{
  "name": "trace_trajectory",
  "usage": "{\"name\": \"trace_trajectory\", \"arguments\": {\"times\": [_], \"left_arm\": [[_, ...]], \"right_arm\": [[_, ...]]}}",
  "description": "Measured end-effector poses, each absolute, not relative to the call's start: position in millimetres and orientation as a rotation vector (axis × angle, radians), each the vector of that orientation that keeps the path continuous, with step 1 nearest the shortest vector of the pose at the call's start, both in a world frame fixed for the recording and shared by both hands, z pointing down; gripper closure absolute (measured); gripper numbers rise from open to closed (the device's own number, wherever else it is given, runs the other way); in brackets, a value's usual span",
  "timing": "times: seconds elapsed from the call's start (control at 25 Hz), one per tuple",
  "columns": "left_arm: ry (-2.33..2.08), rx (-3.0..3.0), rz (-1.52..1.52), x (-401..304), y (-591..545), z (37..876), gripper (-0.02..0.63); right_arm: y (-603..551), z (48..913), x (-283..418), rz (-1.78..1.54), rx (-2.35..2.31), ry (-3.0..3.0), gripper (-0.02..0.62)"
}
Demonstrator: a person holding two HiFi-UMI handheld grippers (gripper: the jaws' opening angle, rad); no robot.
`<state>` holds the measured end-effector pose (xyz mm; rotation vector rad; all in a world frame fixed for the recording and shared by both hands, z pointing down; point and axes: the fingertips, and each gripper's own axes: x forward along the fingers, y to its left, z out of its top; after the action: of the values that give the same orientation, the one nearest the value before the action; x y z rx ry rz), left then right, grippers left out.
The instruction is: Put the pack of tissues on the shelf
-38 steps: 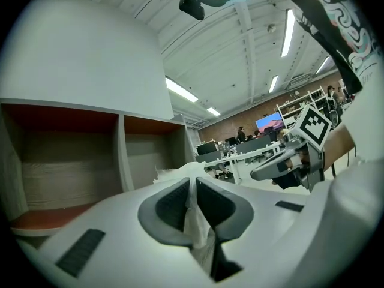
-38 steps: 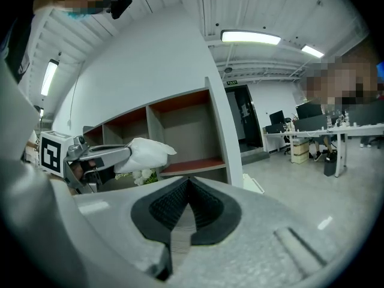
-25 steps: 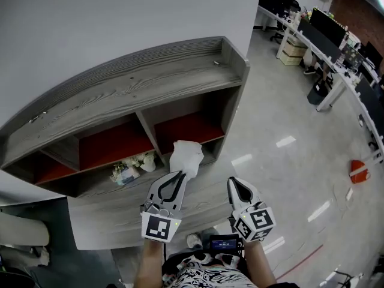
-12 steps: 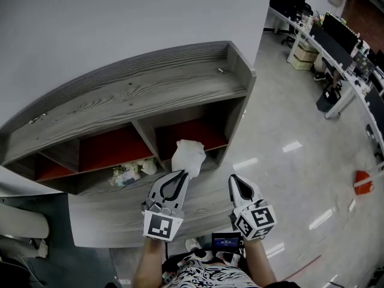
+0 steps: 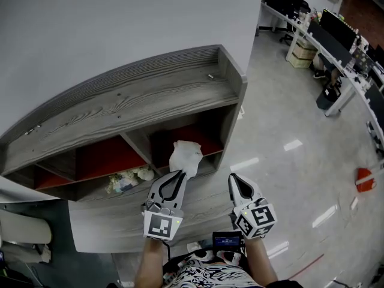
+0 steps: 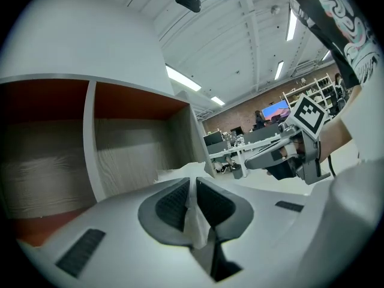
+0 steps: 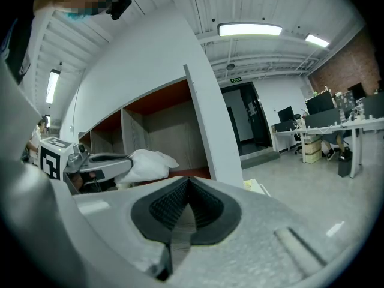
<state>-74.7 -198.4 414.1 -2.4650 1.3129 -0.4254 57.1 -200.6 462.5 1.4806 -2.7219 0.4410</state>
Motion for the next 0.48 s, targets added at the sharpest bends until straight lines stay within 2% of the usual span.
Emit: {"name": "trace_trajectory", "arguments": {"times": [0.48], "left_arm": [[1.329,-2.464,-0.461,-74,-216,423,0.575]], "right_arm": [[-215,467,57,0.46,1.47,-2.713,0.594]]}}
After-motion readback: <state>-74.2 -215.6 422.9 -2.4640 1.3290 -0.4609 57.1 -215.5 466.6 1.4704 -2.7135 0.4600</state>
